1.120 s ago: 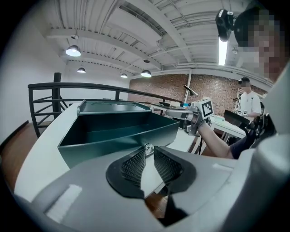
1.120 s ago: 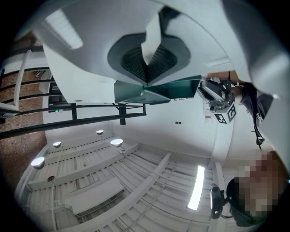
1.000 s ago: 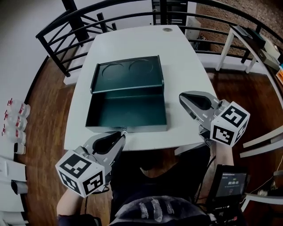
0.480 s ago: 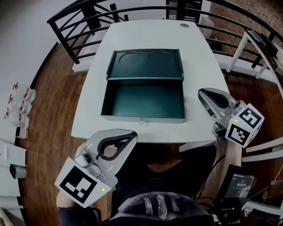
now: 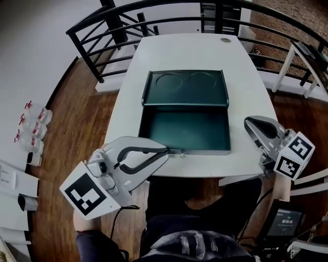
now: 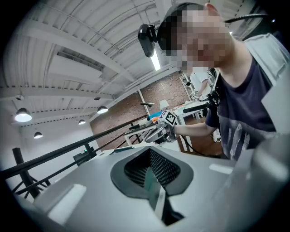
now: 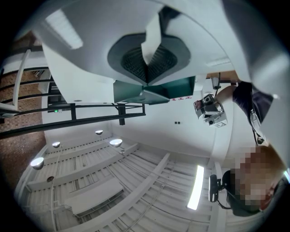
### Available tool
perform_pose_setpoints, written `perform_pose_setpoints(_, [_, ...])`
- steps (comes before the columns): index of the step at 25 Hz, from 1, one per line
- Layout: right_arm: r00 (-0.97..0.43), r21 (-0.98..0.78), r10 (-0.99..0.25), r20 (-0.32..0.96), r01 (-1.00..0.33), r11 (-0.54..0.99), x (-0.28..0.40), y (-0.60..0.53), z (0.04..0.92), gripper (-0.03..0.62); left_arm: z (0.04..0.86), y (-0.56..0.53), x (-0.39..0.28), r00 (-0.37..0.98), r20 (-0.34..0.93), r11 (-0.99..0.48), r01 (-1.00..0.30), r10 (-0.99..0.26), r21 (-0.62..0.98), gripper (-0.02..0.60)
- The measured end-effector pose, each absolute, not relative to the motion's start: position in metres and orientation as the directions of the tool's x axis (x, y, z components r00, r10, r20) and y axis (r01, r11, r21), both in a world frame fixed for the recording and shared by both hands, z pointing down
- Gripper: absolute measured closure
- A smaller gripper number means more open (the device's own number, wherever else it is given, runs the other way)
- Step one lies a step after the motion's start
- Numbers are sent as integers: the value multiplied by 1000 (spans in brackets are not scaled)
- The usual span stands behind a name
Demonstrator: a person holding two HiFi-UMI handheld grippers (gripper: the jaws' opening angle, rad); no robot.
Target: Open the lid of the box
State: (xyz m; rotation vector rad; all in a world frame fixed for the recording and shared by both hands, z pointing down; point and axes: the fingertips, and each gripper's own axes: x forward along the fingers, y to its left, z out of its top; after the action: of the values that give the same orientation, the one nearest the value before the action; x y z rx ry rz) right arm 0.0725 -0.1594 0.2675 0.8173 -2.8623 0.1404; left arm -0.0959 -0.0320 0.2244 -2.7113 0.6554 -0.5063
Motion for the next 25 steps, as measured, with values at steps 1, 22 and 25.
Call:
perform_pose_setpoints(1, [-840,-46,-513,178,-528,848,71,-156,267,591,221,-32,-97,841,255,-851,-368,-476,-375,566])
perform_pose_setpoints(22, [-907,-39,-386,170,-398,917,54,-132,257,591,203,-74,-116,936,90,-895,-292,-340,-337,566])
perform_pose_setpoints(25, [-912,-38,-373,172,-385,922,54,-131,256,591,207,-72,-115,938,117,-901,-270,-326,-340,566])
